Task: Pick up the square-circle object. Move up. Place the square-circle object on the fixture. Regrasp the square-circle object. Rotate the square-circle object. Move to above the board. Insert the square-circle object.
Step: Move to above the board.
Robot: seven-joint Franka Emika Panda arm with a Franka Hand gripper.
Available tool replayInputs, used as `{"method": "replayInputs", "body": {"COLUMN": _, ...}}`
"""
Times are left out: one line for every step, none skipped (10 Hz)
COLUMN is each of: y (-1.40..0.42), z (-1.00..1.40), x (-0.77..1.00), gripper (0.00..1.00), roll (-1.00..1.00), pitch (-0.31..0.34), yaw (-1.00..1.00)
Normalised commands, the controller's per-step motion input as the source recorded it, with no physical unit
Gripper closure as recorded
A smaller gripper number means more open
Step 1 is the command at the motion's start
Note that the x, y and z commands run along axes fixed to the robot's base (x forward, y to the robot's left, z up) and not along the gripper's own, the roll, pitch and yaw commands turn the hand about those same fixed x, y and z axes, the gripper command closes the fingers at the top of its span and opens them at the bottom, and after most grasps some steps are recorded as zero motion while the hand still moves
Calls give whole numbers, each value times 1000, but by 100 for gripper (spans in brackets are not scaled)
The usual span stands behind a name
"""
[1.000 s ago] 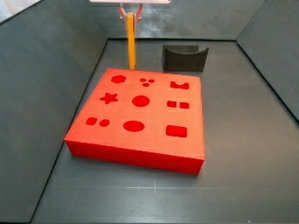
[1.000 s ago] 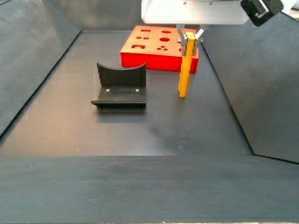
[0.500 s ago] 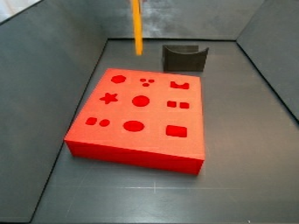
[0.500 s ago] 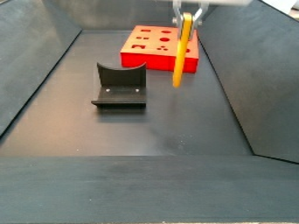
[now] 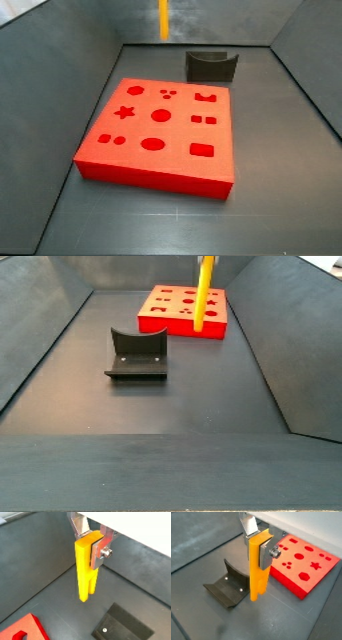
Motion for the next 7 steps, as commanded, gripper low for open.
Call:
{"method": "replayInputs", "body": {"y": 113, "z": 1000, "x": 121, "gripper": 100, "roll": -158, "pitch": 55, "yaw": -35}}
{"method": "replayInputs", "body": {"y": 103, "z": 1000, "x": 110, "gripper": 100, "roll": -157, "pitch": 57, "yaw": -36}}
{"method": "replayInputs", "body": {"y": 100, "z": 1000, "x": 102, "gripper": 100, "roll": -156, "pitch": 57, "yaw": -36}}
{"method": "replayInputs", "body": {"y": 94, "z": 1000, "x": 88, "gripper": 100, "roll": -155, "pitch": 58, "yaw": -39}}
{"method": "replayInputs", "body": {"y": 91, "z": 1000, "x": 82, "gripper": 100, "roll": -154, "pitch": 57, "yaw": -40}}
{"method": "replayInputs", "body": {"y": 73, "z": 871, "x": 57, "gripper": 100, "roll": -152, "pitch": 56, "yaw": -41}}
{"method": "replayInputs", "body": {"y": 51, "z": 651, "x": 34, "gripper": 100, "roll": -150, "pitch": 55, "yaw": -42}}
